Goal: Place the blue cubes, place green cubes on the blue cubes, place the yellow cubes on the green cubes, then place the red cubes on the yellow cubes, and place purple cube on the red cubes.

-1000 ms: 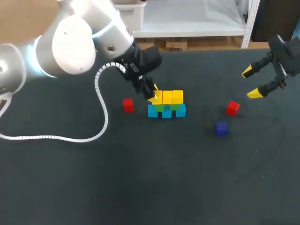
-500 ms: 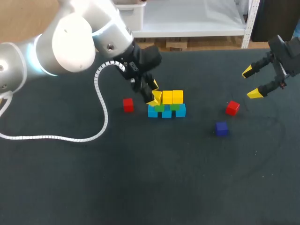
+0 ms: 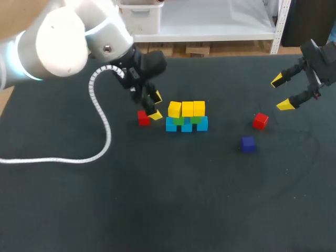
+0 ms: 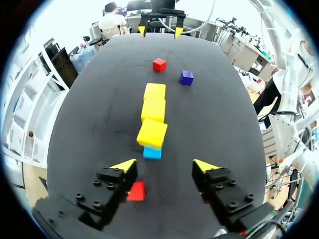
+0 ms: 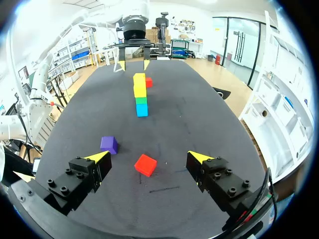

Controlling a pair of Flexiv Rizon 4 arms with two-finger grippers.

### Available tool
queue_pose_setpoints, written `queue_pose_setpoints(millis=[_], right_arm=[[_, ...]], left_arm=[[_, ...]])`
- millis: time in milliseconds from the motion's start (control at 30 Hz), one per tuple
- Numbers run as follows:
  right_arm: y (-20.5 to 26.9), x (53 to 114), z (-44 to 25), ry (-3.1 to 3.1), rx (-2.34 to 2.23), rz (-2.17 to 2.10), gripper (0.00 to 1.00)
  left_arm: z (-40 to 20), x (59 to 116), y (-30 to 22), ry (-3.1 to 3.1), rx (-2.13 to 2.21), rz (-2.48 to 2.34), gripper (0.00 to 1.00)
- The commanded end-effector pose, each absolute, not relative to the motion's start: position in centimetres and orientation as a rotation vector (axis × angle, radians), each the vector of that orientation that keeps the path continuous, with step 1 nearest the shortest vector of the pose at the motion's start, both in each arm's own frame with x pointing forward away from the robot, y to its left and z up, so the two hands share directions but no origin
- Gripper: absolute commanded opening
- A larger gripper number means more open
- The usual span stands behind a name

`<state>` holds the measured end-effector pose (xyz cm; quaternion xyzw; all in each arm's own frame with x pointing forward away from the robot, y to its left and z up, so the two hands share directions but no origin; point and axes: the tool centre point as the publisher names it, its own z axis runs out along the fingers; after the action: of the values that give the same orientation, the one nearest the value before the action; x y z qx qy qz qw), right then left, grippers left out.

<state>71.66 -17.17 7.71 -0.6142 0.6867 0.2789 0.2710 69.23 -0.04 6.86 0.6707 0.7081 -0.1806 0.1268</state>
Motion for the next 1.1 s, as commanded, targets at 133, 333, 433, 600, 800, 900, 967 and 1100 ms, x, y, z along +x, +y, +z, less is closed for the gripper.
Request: queue_pose_setpoints(millis=[133, 333, 433, 600, 800, 900, 967, 1100], right_arm=[[-17.1, 71.7, 7.6, 1.848, -1.654, 0.753, 1.00], [-17.1, 71.7, 7.6, 1.848, -1.654, 0.753, 1.00], [-17.1, 71.7, 7.6, 1.848, -1.654, 0.753, 1.00], [-17.1, 71.7, 7.6, 1.848, -1.654, 0.753, 1.00], [-17.1, 71.7, 7.6, 1.848, -1.654, 0.753, 1.00], [-17.1, 71.7, 7.6, 1.848, -1.654, 0.753, 1.00], [-17.1, 71.7, 7.6, 1.848, -1.654, 0.753, 1.00], [-17.1, 71.7, 7.6, 1.848, -1.654, 0.753, 1.00]], left_arm=[[5.8, 69.5, 0.7, 2.043, 1.950, -0.506, 0.00], [5.0, 70.6, 0.2, 2.016, 1.947, -0.507, 0.00], [4.9, 71.0, -0.1, 2.001, 1.946, -0.514, 0.00], [4.8, 71.4, -0.5, 1.983, 1.956, -0.525, 0.00], [4.8, 71.4, -0.8, 1.974, 1.964, -0.533, 0.00], [4.8, 71.3, -0.9, 1.969, 1.965, -0.540, 0.00], [4.8, 71.3, -1.0, 1.966, 1.965, -0.543, 0.00], [4.8, 71.2, -1.3, 1.955, 1.973, -0.552, 0.00]])
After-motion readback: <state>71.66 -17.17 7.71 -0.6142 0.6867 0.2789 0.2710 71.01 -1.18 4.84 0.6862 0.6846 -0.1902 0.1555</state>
